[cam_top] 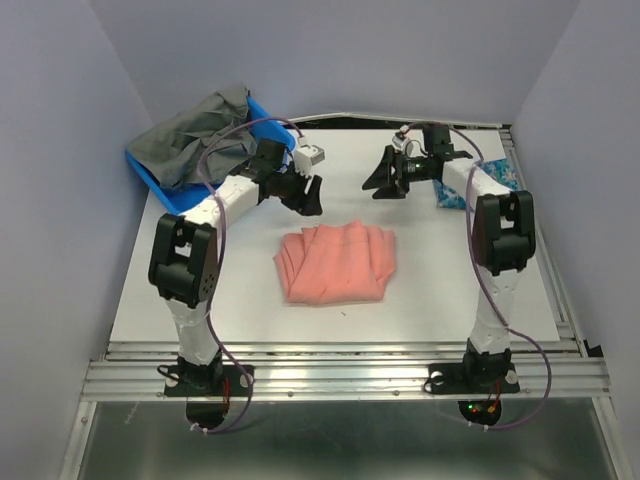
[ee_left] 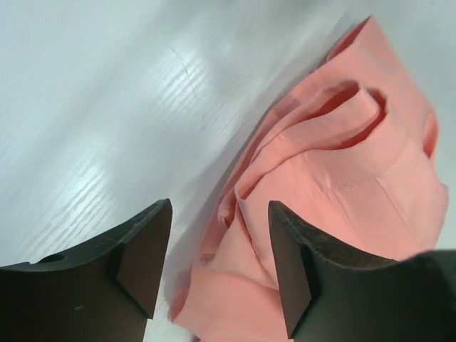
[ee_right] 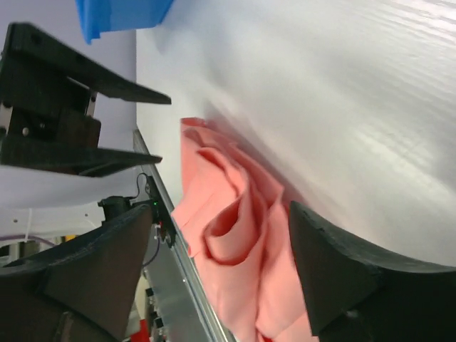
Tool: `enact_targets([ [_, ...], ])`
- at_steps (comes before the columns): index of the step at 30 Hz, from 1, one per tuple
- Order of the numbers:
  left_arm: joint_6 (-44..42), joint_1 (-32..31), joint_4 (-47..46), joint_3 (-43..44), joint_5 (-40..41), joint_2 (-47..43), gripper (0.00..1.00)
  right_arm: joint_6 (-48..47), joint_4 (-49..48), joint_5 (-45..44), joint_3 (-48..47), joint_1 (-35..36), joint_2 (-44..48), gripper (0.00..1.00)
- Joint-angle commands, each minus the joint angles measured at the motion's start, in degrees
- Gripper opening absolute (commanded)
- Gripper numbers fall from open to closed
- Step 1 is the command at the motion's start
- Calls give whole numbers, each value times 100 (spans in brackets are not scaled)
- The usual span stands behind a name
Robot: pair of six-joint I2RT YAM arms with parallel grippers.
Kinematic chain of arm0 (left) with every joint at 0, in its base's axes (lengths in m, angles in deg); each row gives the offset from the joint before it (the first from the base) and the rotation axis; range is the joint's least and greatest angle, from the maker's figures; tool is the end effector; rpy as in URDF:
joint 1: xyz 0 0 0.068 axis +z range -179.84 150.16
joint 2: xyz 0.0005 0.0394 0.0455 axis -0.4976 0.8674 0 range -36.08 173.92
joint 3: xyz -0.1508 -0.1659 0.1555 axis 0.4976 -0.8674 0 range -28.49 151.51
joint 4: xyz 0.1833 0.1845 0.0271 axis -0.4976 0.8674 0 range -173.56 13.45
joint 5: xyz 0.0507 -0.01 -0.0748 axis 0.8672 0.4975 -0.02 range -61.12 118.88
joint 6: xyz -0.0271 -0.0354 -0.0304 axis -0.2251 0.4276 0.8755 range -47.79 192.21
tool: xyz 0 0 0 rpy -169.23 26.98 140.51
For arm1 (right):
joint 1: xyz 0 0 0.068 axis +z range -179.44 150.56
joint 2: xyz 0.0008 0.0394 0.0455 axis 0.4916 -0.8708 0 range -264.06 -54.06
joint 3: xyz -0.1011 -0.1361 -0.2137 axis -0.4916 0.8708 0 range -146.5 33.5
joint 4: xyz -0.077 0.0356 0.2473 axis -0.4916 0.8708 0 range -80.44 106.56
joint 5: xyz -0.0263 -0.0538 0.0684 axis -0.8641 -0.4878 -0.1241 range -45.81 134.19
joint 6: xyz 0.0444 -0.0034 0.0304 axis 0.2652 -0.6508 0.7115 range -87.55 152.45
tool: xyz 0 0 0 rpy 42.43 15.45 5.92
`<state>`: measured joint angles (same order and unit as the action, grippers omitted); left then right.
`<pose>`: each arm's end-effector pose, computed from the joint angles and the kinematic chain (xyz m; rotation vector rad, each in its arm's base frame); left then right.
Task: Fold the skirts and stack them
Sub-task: Fold the skirt, then neatly place the folded skirt to the corner
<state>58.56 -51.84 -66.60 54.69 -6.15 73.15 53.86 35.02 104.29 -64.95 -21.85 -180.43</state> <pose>0.3901 -0.1797 0.2387 0.9851 2.0524 -0.7812 0.4676 0.0936 0.1908 -0.1654 2.4058 1.5227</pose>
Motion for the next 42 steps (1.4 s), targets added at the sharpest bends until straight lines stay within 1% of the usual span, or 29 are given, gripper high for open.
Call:
enact_targets([
  [1, 661, 38, 89, 313, -216, -990, 68, -778, 275, -270, 342, 49, 1287, 75],
  [2, 679, 38, 89, 278, -241, -1078, 68, -831, 302, -288, 475, 49, 1446, 72],
  [3, 697, 38, 80, 208, -285, -1201, 67, -901, 320, -262, 624, 49, 1605, 62],
  [5, 863, 38, -60, -150, -469, -1535, 63, -1129, 364, -253, 1132, 171, 2095, 55],
  [6, 925, 29, -139, -309, -522, -1693, 60, -1182, 381, -183, 1318, 250, 2246, 48],
  [8, 987, -41, -157, -740, -636, -1782, 56, -1209, 399, -130, 1872, 600, 2510, 44],
  [10, 1092, -103, -279, -1204, -681, -1843, 51, -1070, 399, -182, 2241, 883, 2713, 43],
  [11, 1162, -138, -367, -1355, -716, -1835, 50, -973, 312, -217, 2443, 1015, 2757, 43],
  [12, 1328, -199, -455, -1496, -734, -1826, 50, -868, 33, -235, 2837, 1172, 2784, 42],
  [14, 1714, -217, -771, -1873, -743, -1695, 49, -578, -485, -523, 3260, 1227, 2680, 41],
  [17, 1936, -208, -965, -2077, -550, -1291, 49, -682, -489, -1104, 3184, 1227, 2302, 41],
  [21, 2182, -130, -1158, -2060, -147, -572, 49, -734, -235, -2069, 2614, 1113, 1590, 40],
  [24, 1972, -68, -1089, -1666, 180, -315, 49, -814, -146, -2414, 2367, 1051, 1290, 40],
  [26, 1613, -15, -975, -1263, 302, -236, 50, -762, -155, -2424, 2122, 1051, 1246, 40],
  [27, 1463, -6, -826, -1112, 277, -314, 51, -718, -111, -2119, 2015, 1051, 1255, 43],
  [28, 1262, 3, -747, -989, 207, -419, 56, -674, -93, -1942, 1919, 1051, 1290, 46],
  [29, 833, -41, -676, -840, 137, -551, 59, -569, -102, -1792, 1831, 1051, 1360, 48],
  [30, 594, -76, -615, -795, 136, -726, 61, -515, -102, -1478, 1812, 1051, 1569, 55],
  [32, 67, -234, -316, -794, 328, -1288, 65, -340, -111, -1291, 1812, 1051, 1842, 61],
  [33, -197, -513, -228, -846, 695, -1490, 66, -313, -128, -1264, 1908, 1051, 2000, 65],
  [34, -652, -707, -123, -1056, 934, -1866, 67, -252, -146, -1307, 1987, 1051, 2306, 69],
  [35, -839, -927, -113, -1206, 1415, -2044, 67, -199, -128, -1368, 2084, 1051, 2440, 71],
  [36, -1215, -1425, -174, -1390, 1637, -2377, 68, -181, -128, -1560, 2311, 990, 2659, 74],
  [37, -1384, -1717, -218, -1566, 1953, -2528, 68, -164, -128, -1641, 2444, 937, 2748, 75],
  [38, -1525, -2007, -305, -1959, 2243, -2643, 69, -120, -128, -1694, 2576, 858, 2827, 75],
  [39, -1657, -2515, -411, -2172, 2689, -2757, 70, -67, -137, -1746, 2707, 762, 2898, 77],
  [40, -1867, -2737, -560, -2453, 2877, -2871, 70, 64, -146, -1825, 2952, 517, 2994, 77],
  [41, -1939, -2948, -613, -2551, 3026, -2898, 74, 109, -163, -1835, 3068, 376, 3030, 79],
  [42, -2001, -3124, -675, -2630, 3272, -2899, 86, 179, -190, -1835, 3156, 244, 3056, 82],
])
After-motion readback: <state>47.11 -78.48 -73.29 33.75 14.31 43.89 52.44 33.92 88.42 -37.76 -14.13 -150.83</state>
